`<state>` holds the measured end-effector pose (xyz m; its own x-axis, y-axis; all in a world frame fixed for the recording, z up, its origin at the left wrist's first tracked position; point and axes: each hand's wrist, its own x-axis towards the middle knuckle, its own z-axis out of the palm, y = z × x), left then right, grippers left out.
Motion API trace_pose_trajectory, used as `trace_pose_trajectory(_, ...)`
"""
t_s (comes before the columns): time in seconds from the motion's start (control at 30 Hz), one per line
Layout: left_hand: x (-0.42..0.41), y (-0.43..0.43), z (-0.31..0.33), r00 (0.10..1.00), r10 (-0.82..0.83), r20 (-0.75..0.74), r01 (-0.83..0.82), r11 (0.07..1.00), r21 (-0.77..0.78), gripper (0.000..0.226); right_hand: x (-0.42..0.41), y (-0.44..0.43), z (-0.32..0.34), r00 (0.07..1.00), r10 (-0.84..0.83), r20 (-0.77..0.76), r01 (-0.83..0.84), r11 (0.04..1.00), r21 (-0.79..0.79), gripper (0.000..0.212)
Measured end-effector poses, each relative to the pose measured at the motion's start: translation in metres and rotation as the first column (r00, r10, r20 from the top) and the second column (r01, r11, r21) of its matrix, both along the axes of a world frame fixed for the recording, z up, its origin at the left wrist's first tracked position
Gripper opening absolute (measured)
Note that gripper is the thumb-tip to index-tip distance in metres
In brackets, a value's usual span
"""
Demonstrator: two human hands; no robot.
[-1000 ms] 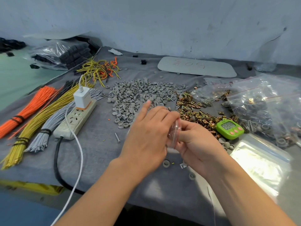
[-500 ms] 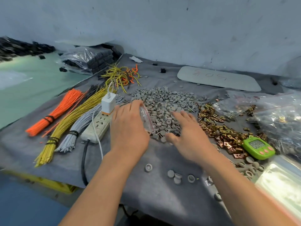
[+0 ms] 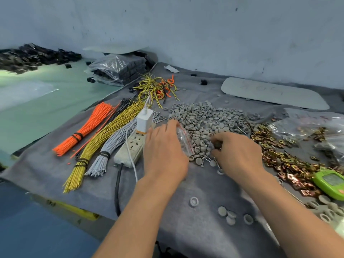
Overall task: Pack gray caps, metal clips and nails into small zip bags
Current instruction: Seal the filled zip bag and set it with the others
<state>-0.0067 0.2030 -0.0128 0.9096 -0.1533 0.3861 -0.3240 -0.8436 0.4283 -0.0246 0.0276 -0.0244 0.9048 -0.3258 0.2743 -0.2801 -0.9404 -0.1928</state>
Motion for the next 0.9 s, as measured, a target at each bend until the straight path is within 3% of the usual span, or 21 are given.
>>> trace_pose_trajectory(0.17,-0.003,0.004,-0.002,1.0,-0.004,-0.011,0.004,1.0,0.0,0.079,-0.01,0.001,0.002,1.0,0.003,-0.015,-0.003,1.0,-0.005,0.013)
trace_pose_trajectory(0.37,-0.006,-0.001,-0.003,0.997,-0.075,-0.008,0.074,0.997,-0.014,0.071,-0.042,-0.005,-0.002,0.987,-0.08,0.142,0.029,0.945,0.326,0.011)
trace_pose_trajectory(0.47,-0.009,-0.004,-0.002,0.99,-0.139,0.002,0.139,0.988,-0.074,0.067,-0.067,-0.006,-0.005,0.959,-0.097,0.267,-0.081,0.806,0.586,0.018)
trace_pose_trajectory(0.57,-0.014,-0.011,-0.003,0.975,-0.222,0.022,0.223,0.971,-0.09,0.066,-0.085,-0.003,0.0,0.949,-0.087,0.302,-0.197,0.586,0.786,0.016)
trace_pose_trajectory(0.63,-0.019,-0.016,-0.004,0.962,-0.269,0.037,0.271,0.959,-0.08,0.067,-0.087,-0.003,0.004,0.944,-0.066,0.323,-0.232,0.564,0.792,0.019)
trace_pose_trajectory(0.73,-0.026,-0.026,-0.003,0.941,-0.339,0.021,0.339,0.939,-0.058,0.068,-0.086,-0.004,0.008,0.939,-0.022,0.344,-0.26,0.608,0.75,0.017)
trace_pose_trajectory(0.9,-0.039,-0.045,0.003,0.887,-0.462,0.011,0.458,0.878,-0.138,0.056,-0.087,-0.002,0.009,0.942,0.064,0.329,-0.295,0.627,0.721,0.017)
